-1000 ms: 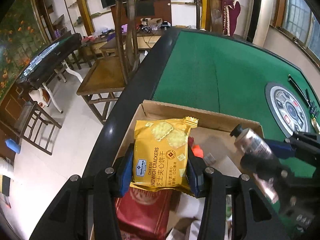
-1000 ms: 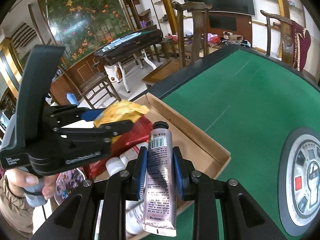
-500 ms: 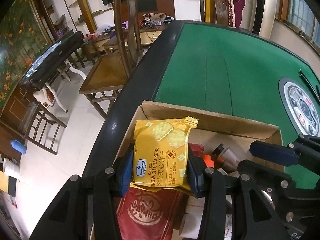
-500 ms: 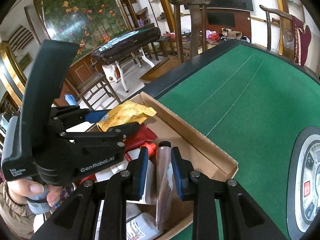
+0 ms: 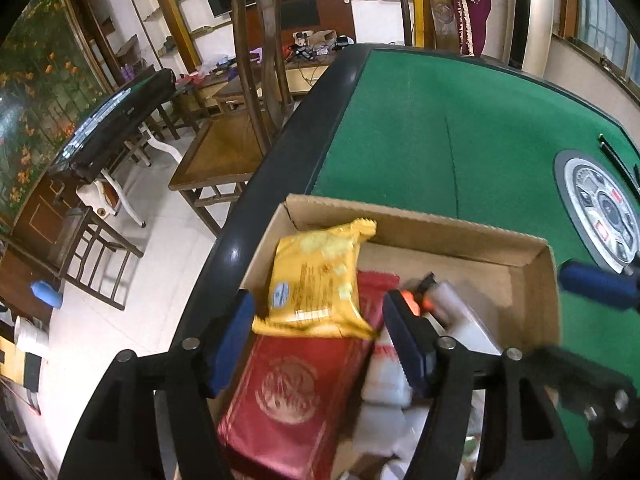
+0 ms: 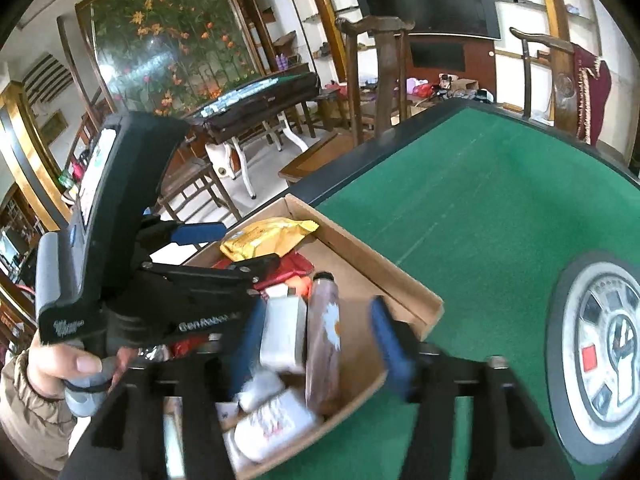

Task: Organize objects
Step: 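Move both open tools back over the table toward the remaining items, then grasp the white-and-blue tube with the right tool and lift it, then grasp the yellow cartoon tin with the left tool while the right holds the tube, then carry the tin with the left tool and the tube with the right toward the tray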

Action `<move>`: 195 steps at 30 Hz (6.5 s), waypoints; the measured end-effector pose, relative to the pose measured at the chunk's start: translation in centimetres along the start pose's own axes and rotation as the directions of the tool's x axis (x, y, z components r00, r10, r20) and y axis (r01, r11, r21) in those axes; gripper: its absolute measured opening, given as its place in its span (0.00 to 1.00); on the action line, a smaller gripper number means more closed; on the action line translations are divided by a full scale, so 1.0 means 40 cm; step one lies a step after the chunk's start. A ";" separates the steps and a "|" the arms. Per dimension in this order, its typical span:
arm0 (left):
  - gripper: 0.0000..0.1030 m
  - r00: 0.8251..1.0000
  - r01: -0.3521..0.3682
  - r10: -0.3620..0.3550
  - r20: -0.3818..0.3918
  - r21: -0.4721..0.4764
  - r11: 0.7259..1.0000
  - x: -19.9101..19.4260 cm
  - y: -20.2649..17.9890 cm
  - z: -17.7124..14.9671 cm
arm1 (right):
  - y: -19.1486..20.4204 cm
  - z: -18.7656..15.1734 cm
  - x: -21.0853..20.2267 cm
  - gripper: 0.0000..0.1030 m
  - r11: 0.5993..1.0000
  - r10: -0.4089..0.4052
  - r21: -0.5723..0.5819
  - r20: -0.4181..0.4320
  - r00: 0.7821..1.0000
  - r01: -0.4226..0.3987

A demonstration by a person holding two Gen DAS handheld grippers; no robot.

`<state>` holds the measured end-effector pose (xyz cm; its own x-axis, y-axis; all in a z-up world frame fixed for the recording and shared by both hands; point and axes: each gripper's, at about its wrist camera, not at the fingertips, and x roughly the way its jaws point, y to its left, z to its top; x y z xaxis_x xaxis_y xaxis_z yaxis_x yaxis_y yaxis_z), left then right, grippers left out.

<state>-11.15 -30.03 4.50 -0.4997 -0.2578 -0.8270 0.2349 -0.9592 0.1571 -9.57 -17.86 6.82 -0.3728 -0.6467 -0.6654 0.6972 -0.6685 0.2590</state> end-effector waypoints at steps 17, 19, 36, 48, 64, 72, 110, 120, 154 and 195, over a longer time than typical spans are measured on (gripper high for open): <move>0.82 0.932 0.342 -0.345 0.109 0.048 0.938 -0.315 -0.268 -0.281 | -0.208 -0.348 -0.433 1.00 0.972 -0.219 0.112 0.117 0.969 0.207; 0.82 0.925 0.367 -0.372 0.073 0.075 0.927 -0.305 -0.334 -0.289 | -0.250 -0.366 -0.469 1.00 0.961 -0.255 0.146 0.130 0.958 0.236; 0.82 0.948 0.253 -0.307 0.086 0.382 0.889 -0.275 -0.813 -0.211 | -0.530 -0.409 -0.660 1.00 0.824 -0.404 0.481 0.125 0.906 0.301; 0.82 0.959 0.117 -0.207 0.192 0.395 0.911 -0.239 -0.899 -0.169 | -0.565 -0.364 -0.700 1.00 0.810 -0.447 0.487 0.153 0.881 0.326; 0.82 0.967 0.129 -0.205 0.152 0.401 0.907 -0.183 -0.933 -0.173 | -0.726 -0.333 -0.525 1.00 0.800 -0.395 0.458 -0.082 0.915 0.387; 0.82 0.966 0.129 -0.207 0.153 0.406 0.905 -0.184 -0.935 -0.179 | -0.754 -0.357 -0.495 0.99 0.805 -0.325 0.488 -0.115 0.939 0.339; 0.82 0.945 0.305 -0.327 0.014 0.321 0.897 -0.132 -0.925 -0.160 | -0.696 -0.269 -0.407 0.27 0.791 -0.399 0.418 -0.203 0.894 0.447; 0.82 0.928 0.357 -0.374 -0.004 0.301 0.884 -0.132 -0.990 -0.122 | -0.673 -0.285 -0.590 0.18 0.751 -0.499 0.469 -0.058 0.865 0.465; 0.65 0.862 0.473 -0.507 0.014 0.342 0.812 -0.118 -1.147 -0.072 | -0.719 -0.298 -0.662 0.18 0.682 -0.547 0.567 -0.023 0.836 0.462; 0.61 0.895 0.445 -0.446 0.007 0.069 0.893 -0.153 -0.452 -0.306 | -0.190 -0.358 -0.352 0.19 0.934 -0.290 0.211 -0.021 0.957 0.288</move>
<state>-2.13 -9.69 0.13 -0.5577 0.1968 -0.8064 -0.0704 -0.9792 -0.1903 -0.83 1.58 4.21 -0.5463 -0.4174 -0.7262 0.4149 -0.8880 0.1982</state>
